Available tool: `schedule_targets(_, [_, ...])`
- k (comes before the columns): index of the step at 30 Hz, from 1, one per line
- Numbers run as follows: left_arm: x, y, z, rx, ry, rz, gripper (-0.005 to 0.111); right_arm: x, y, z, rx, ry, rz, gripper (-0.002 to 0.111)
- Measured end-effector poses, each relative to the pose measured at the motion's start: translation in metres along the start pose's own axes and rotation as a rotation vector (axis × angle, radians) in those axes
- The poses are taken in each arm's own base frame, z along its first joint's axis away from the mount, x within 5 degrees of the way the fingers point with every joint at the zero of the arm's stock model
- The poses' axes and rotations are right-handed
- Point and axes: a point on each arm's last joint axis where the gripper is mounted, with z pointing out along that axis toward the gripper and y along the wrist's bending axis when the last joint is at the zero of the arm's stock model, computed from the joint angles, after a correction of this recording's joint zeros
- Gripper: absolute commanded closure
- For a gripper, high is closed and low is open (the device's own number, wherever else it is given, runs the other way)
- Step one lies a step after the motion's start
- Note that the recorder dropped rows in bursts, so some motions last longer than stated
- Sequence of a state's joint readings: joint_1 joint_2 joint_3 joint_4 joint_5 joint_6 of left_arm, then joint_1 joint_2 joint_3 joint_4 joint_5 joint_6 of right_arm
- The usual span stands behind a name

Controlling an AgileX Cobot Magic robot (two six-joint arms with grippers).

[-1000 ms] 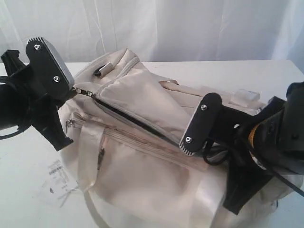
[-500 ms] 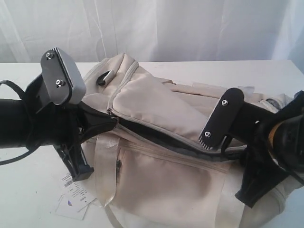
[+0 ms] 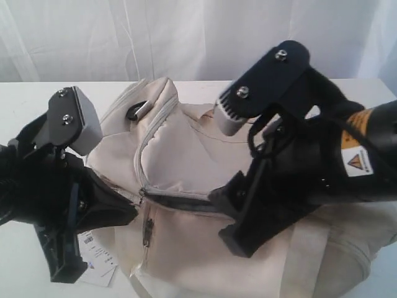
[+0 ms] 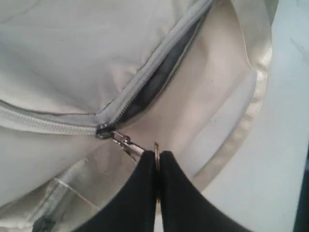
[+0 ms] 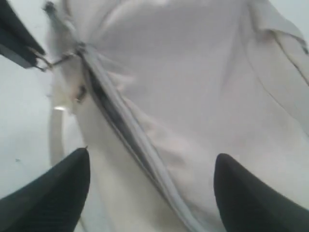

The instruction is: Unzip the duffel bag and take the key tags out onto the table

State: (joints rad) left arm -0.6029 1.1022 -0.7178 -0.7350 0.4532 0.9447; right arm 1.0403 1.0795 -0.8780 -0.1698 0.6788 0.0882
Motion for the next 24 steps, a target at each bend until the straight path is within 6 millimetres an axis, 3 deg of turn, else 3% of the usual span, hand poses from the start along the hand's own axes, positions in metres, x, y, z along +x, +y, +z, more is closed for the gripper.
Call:
schedule_targets(5, [-0.017, 0.011, -0.023, -0.083, 0.182, 0.100, 0.107, -0.013, 0.025, 0.036, -0.167, -0.063, -0.146, 0.041])
schedule_targets(10, [-0.019, 0.022, -0.020, -0.169, 0.174, 0.133, 0.107, -0.021, 0.039, 0.063, -0.177, -0.139, -0.277, 0.045])
schedule_targets(16, [-0.022, 0.029, -0.015, -0.215, 0.147, 0.148, 0.107, -0.024, 0.039, 0.078, -0.137, -0.162, -0.391, 0.057])
schedule_targets(24, [-0.026, 0.031, -0.015, -0.244, 0.116, 0.155, 0.107, -0.020, 0.041, 0.097, -0.123, -0.129, -0.462, 0.060])
